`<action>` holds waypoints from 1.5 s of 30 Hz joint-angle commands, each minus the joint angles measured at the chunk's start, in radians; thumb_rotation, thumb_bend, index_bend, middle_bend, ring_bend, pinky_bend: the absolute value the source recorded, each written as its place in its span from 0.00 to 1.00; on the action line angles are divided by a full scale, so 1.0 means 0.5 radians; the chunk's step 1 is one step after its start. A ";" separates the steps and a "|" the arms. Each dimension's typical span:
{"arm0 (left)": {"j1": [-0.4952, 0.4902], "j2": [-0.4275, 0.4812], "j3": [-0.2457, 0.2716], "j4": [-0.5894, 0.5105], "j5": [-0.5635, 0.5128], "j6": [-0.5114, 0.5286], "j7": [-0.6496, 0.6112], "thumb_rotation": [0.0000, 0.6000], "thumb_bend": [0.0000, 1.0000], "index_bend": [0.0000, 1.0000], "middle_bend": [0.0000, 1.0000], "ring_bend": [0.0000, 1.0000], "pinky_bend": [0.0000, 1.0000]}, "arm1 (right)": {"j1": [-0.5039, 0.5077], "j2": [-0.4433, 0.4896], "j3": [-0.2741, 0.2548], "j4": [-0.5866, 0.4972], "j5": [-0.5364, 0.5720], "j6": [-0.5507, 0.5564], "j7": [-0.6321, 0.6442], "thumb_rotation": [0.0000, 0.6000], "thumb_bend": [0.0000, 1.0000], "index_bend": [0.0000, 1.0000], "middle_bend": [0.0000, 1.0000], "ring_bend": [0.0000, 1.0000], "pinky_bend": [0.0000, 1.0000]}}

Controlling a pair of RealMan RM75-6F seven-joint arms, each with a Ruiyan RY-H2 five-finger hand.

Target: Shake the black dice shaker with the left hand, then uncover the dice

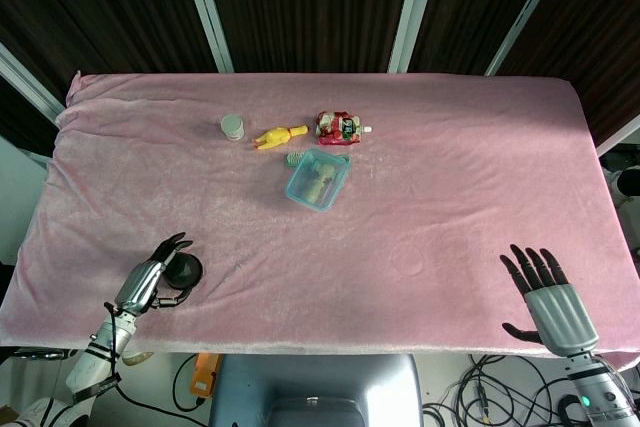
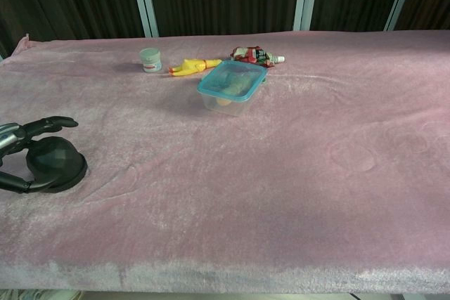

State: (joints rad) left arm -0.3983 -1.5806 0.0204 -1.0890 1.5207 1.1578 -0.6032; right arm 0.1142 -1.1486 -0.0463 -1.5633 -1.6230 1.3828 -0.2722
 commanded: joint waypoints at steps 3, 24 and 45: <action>0.003 0.010 -0.005 -0.008 -0.004 0.008 0.039 1.00 0.33 0.12 0.01 0.00 0.23 | 0.001 0.000 -0.001 -0.001 0.003 -0.005 -0.004 1.00 0.14 0.00 0.00 0.00 0.15; 0.036 0.041 -0.044 -0.104 -0.034 0.092 0.472 1.00 0.34 0.31 0.18 0.22 0.33 | 0.010 0.009 -0.004 -0.011 0.012 -0.026 -0.014 1.00 0.14 0.00 0.00 0.00 0.15; 0.090 0.132 -0.039 -0.244 0.081 0.314 0.576 1.00 0.34 0.35 0.26 0.35 0.54 | 0.013 0.004 -0.006 -0.006 0.016 -0.034 -0.028 1.00 0.14 0.00 0.00 0.00 0.15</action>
State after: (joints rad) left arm -0.3588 -1.5256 -0.0003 -1.1978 1.5530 1.3020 -0.3255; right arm 0.1204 -1.1467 -0.0495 -1.5665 -1.6149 1.3660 -0.2863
